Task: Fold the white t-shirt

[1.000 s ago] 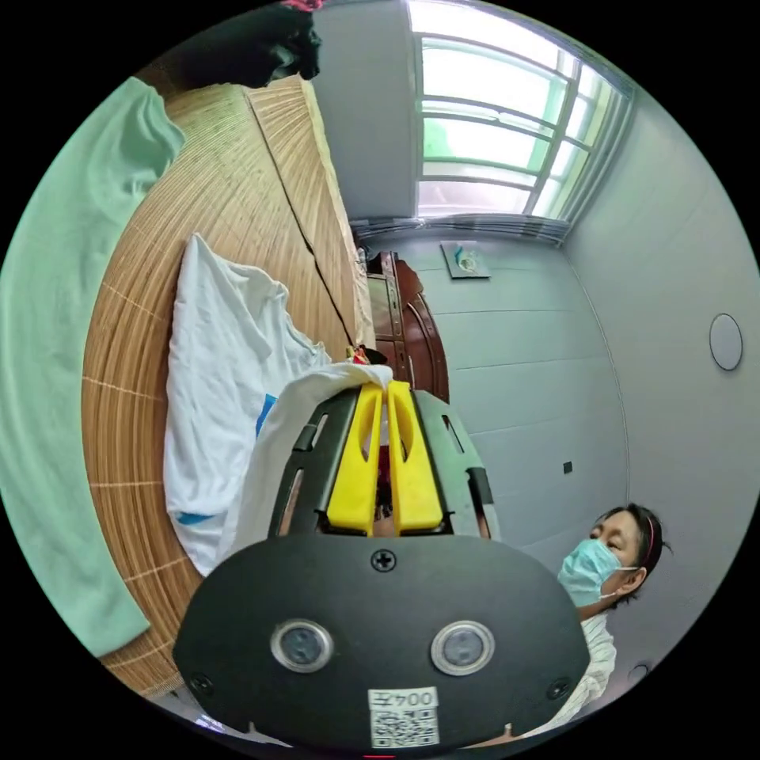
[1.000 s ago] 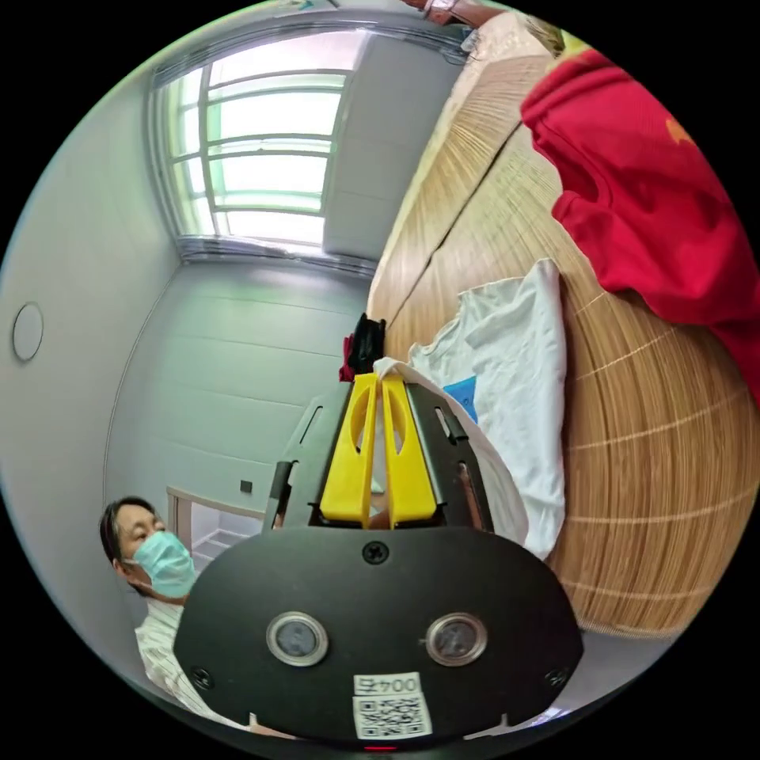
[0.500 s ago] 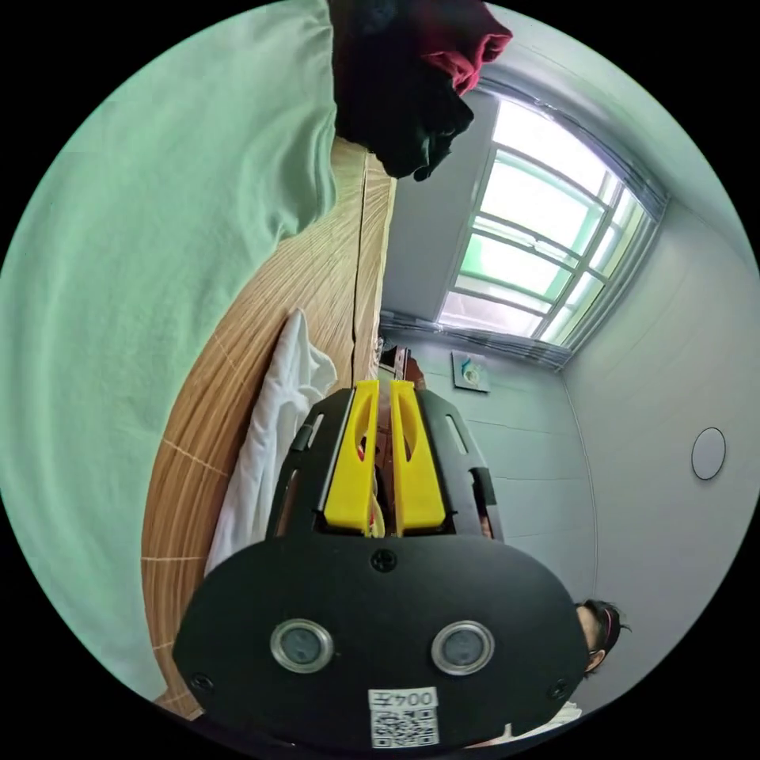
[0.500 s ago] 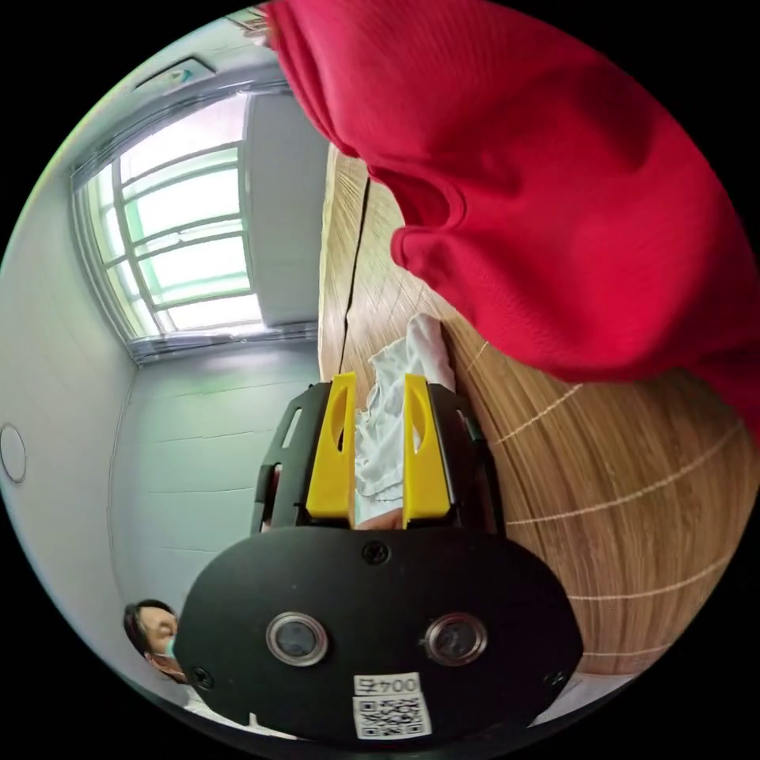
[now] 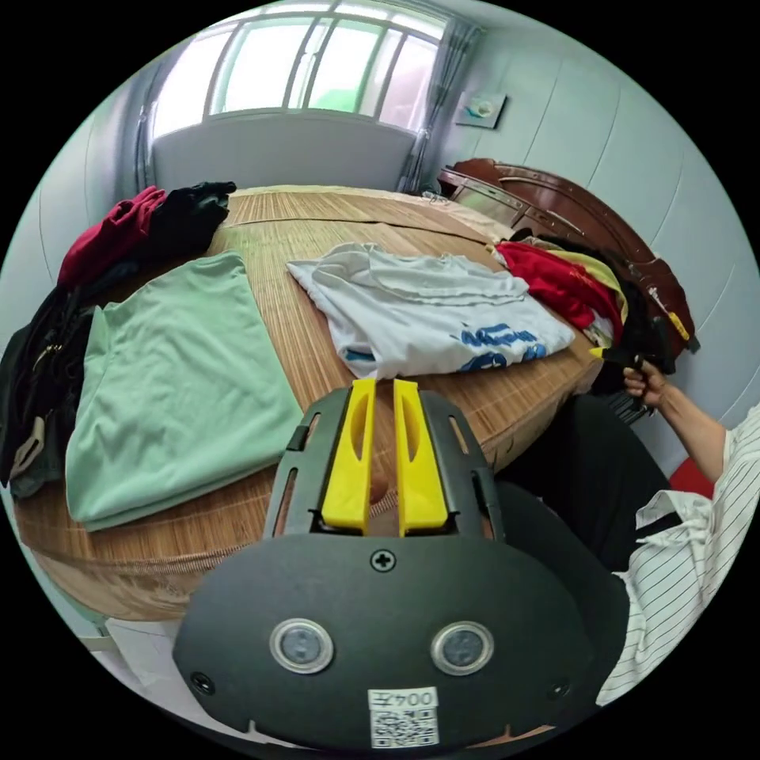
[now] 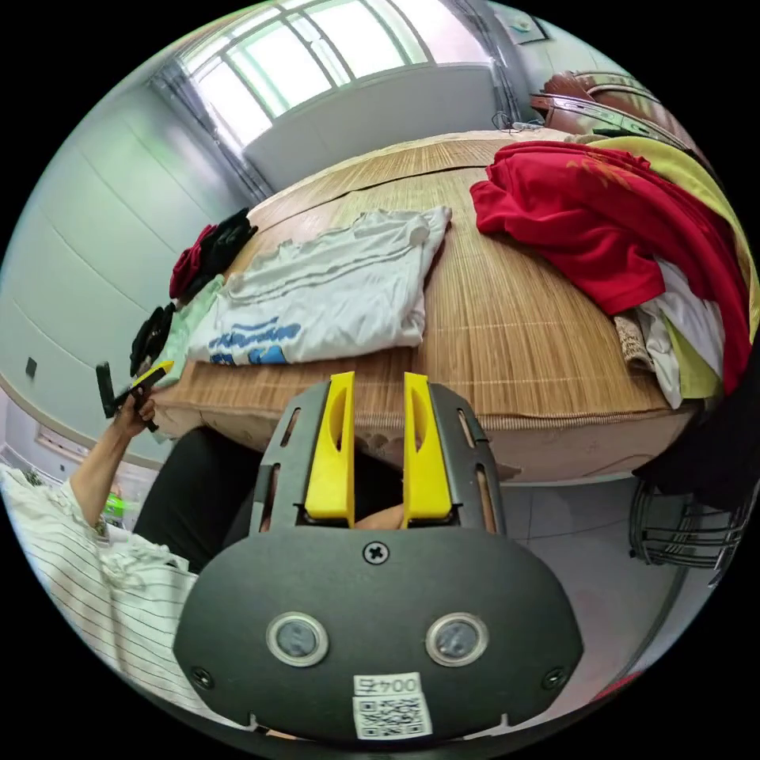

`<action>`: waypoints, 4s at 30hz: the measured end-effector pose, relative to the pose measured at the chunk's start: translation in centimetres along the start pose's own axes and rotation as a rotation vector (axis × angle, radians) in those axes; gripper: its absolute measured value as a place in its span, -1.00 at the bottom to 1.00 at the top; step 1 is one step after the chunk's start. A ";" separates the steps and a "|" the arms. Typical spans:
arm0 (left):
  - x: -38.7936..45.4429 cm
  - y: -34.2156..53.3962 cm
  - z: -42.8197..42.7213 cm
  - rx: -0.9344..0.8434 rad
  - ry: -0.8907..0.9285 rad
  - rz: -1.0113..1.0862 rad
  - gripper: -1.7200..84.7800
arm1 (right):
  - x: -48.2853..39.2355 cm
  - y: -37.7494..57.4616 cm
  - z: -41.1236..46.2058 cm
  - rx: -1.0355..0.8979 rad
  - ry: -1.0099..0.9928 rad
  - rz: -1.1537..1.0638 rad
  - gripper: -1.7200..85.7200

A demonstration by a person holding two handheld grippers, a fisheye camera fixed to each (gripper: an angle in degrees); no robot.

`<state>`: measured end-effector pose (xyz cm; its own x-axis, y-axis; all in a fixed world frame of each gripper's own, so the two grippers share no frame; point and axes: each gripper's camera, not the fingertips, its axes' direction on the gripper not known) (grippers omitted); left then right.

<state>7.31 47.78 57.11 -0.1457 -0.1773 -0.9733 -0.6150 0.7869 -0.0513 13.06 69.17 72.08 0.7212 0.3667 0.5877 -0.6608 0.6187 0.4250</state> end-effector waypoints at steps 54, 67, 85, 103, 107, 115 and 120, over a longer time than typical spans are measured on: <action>10.7 -4.1 -0.6 -0.155 -0.014 0.256 -0.96 | -14.5 14.0 29.7 -0.197 0.254 -0.549 -0.98; 5.4 1.7 -0.9 -0.146 0.020 0.052 -0.96 | -4.5 13.7 26.0 -0.193 0.037 -0.313 -0.95; 1.4 6.9 -6.8 -0.017 0.080 -0.312 -0.96 | -9.9 6.7 18.7 -0.084 0.171 -0.207 -0.93; 7.6 6.8 -7.0 -0.019 -0.119 -0.275 -0.95 | -16.6 2.3 30.8 -0.405 0.588 -0.404 -0.98; 9.1 3.3 -4.8 -0.101 -0.239 -0.193 -0.95 | -13.6 1.1 27.4 -0.371 0.475 -0.338 -0.98; 11.3 0.6 -1.8 -0.218 -0.315 -0.132 -0.95 | -9.6 -0.8 21.5 -0.362 0.377 -0.295 -0.98; 13.1 0.4 -1.4 -0.206 -0.342 -0.046 -0.95 | -7.7 -1.2 17.5 -0.330 0.356 -0.293 -0.98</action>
<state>4.09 44.99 44.69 0.1307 0.0251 -0.9911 -0.7624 0.6416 -0.0843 4.68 53.45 79.13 0.9280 0.3236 0.1848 -0.3640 0.8934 0.2634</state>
